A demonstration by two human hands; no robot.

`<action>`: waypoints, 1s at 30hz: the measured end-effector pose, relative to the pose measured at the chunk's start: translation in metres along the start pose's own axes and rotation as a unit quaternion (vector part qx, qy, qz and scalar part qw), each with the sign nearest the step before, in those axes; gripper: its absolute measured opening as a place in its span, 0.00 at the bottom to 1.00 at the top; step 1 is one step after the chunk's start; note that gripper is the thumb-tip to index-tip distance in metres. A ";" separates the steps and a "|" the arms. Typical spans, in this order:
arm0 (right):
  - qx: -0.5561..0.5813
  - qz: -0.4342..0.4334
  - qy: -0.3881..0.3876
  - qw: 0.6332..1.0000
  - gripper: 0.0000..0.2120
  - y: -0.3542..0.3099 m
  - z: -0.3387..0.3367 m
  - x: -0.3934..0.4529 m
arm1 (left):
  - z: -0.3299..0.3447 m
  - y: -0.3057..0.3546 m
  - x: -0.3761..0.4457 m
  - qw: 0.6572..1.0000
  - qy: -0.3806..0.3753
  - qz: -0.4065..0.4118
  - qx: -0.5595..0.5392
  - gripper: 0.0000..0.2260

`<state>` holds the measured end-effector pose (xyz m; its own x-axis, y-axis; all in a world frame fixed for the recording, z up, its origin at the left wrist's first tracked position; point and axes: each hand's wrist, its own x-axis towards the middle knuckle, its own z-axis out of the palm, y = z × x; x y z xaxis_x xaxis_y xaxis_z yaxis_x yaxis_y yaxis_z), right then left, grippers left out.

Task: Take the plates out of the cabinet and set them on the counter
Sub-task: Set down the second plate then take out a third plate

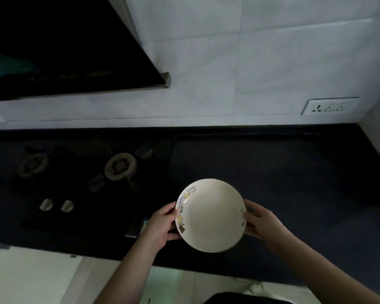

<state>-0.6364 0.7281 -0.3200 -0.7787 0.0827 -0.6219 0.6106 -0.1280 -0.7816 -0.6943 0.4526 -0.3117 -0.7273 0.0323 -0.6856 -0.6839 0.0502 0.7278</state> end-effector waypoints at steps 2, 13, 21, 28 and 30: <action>-0.017 0.012 -0.003 1.000 0.13 -0.006 -0.001 0.020 | 0.004 0.003 0.013 1.000 0.026 0.000 0.006 0.12; -0.073 0.055 0.054 0.994 0.14 -0.019 0.011 0.086 | 0.005 0.016 0.086 0.999 0.024 -0.029 0.014 0.12; -0.058 0.073 0.109 0.990 0.15 -0.011 0.008 0.103 | 0.012 0.023 0.119 0.998 -0.018 -0.041 0.032 0.12; -0.034 0.065 0.140 0.987 0.14 -0.007 0.011 0.102 | 0.016 0.024 0.136 0.998 -0.022 -0.028 0.049 0.11; -0.032 0.059 0.142 0.988 0.13 -0.009 0.011 0.102 | 0.018 0.025 0.137 0.998 -0.022 -0.023 0.056 0.12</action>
<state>-0.7227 0.7265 -0.3758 -0.6358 0.3459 -0.6900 0.7094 -0.0904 -0.6989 -0.8105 0.4762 -0.3878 -0.6900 0.0700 -0.7204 -0.7046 0.1630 0.6907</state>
